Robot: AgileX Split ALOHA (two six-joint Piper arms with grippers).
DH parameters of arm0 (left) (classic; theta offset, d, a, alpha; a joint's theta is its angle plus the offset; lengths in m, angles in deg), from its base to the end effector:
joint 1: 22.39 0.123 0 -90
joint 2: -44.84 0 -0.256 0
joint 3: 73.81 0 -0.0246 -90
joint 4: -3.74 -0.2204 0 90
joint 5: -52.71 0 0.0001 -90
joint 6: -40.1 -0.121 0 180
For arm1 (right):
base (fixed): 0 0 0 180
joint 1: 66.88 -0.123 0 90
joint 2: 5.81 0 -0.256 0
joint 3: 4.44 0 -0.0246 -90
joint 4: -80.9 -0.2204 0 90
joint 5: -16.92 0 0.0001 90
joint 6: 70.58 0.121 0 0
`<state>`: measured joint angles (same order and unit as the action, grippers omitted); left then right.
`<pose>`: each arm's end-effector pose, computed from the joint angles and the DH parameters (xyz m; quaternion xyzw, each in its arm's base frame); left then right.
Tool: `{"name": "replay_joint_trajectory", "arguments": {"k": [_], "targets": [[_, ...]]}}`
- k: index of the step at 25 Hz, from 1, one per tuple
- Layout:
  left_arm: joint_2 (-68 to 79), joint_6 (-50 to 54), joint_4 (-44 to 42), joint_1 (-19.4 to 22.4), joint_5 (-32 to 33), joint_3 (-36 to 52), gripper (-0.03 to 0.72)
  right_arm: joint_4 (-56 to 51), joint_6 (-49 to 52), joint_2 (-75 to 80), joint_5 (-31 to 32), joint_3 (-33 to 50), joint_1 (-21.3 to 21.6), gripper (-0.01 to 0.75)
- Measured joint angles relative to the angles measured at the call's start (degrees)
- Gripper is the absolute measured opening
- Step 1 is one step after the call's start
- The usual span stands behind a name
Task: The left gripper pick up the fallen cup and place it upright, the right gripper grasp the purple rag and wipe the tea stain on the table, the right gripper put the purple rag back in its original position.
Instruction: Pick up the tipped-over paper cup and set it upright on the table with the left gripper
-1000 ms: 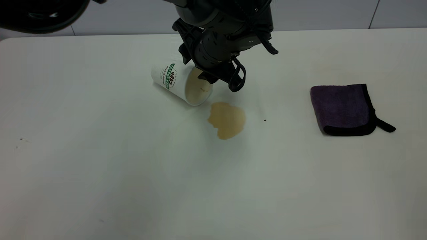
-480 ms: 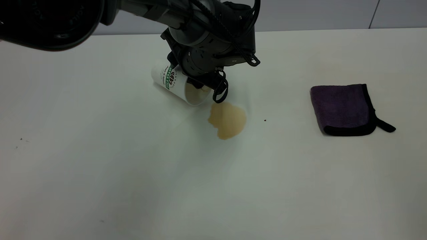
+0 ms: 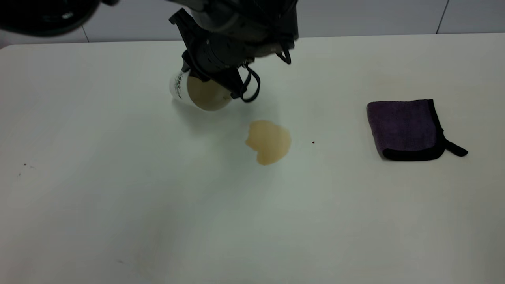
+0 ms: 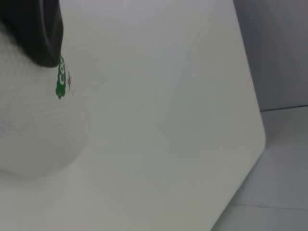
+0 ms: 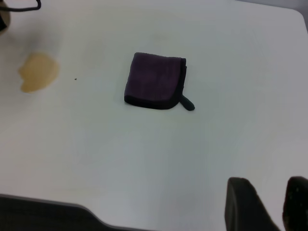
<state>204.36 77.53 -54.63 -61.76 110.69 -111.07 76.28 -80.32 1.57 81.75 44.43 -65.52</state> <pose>0.4147 -0.2273 0.0360 0.2742 0.8685 0.3247 0.2550 0.0193 0.0084 0.2365 -0.0666 0.8674 -0.0075 0.4930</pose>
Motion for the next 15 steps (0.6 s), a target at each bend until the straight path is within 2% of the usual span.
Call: {"name": "replay_joint_trajectory", "arguments": {"k": [4,8,11,15], "targets": [[-7.7,-10.23,12.64,4.81,-3.38,0.0,-0.024,0.0,0.0,0.0,0.0,0.0,0.0,0.239],[-13.03,-24.08,29.22,11.91,-5.03,0.0,-0.024,0.0,0.0,0.0,0.0,0.0,0.0,0.239],[-13.66,-34.02,42.15,17.49,-5.03,0.0,-0.024,0.0,0.0,0.0,0.0,0.0,0.0,0.239],[-12.93,-41.71,56.35,23.37,-5.03,0.0,-0.024,0.0,0.0,0.0,0.0,0.0,0.0,0.239]]}}
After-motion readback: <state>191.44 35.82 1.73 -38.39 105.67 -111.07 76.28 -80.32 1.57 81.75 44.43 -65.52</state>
